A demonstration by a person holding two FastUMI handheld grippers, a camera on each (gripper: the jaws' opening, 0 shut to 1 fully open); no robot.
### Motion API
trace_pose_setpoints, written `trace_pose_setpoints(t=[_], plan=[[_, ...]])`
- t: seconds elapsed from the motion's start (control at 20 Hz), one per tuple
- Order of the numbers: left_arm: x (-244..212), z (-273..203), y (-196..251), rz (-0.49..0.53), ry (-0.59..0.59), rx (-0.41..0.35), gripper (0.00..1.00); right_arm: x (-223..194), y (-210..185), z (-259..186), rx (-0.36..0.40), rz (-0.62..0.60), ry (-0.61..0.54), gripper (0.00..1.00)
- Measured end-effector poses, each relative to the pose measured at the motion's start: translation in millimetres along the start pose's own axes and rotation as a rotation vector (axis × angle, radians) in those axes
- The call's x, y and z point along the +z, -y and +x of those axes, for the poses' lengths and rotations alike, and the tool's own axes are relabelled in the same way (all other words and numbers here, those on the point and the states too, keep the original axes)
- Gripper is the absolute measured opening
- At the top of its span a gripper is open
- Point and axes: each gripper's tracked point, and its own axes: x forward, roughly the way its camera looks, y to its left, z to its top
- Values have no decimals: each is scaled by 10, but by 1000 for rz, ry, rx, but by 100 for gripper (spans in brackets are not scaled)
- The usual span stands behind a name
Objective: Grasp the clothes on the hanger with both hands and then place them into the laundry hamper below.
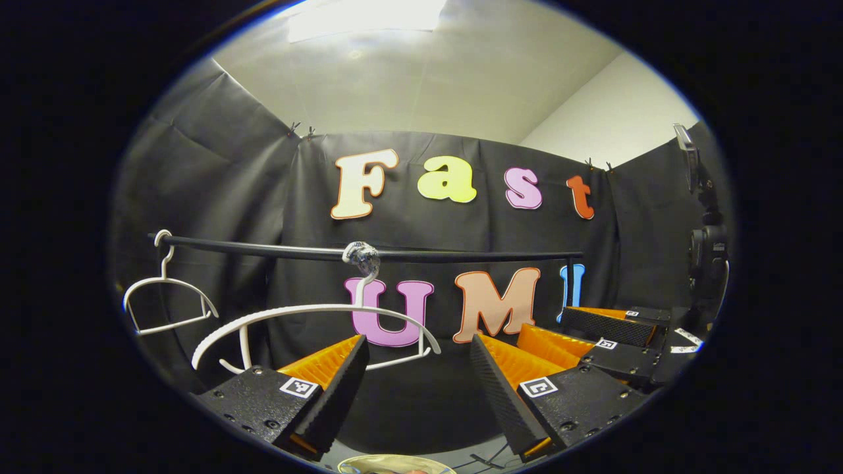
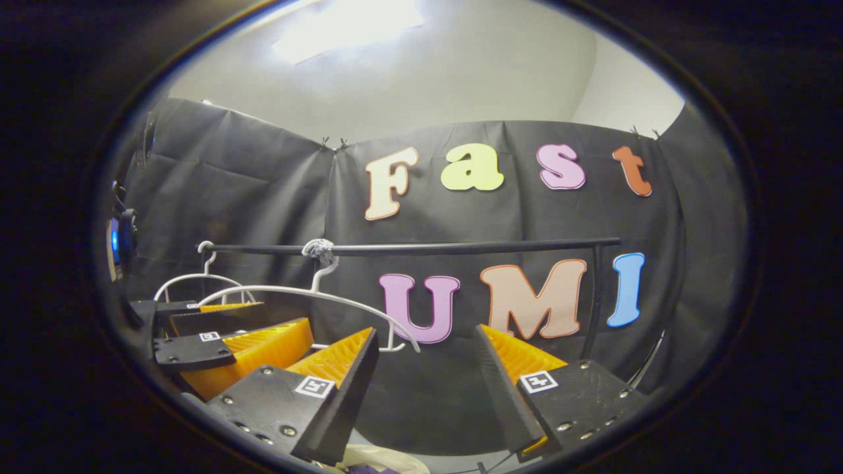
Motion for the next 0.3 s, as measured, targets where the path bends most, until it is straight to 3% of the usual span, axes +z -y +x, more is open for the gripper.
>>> trace_pose_setpoints(t=[0.3], plan=[[-47,38,177,4,-8,-32,92,25,205,-113,-35,1,8,87]])
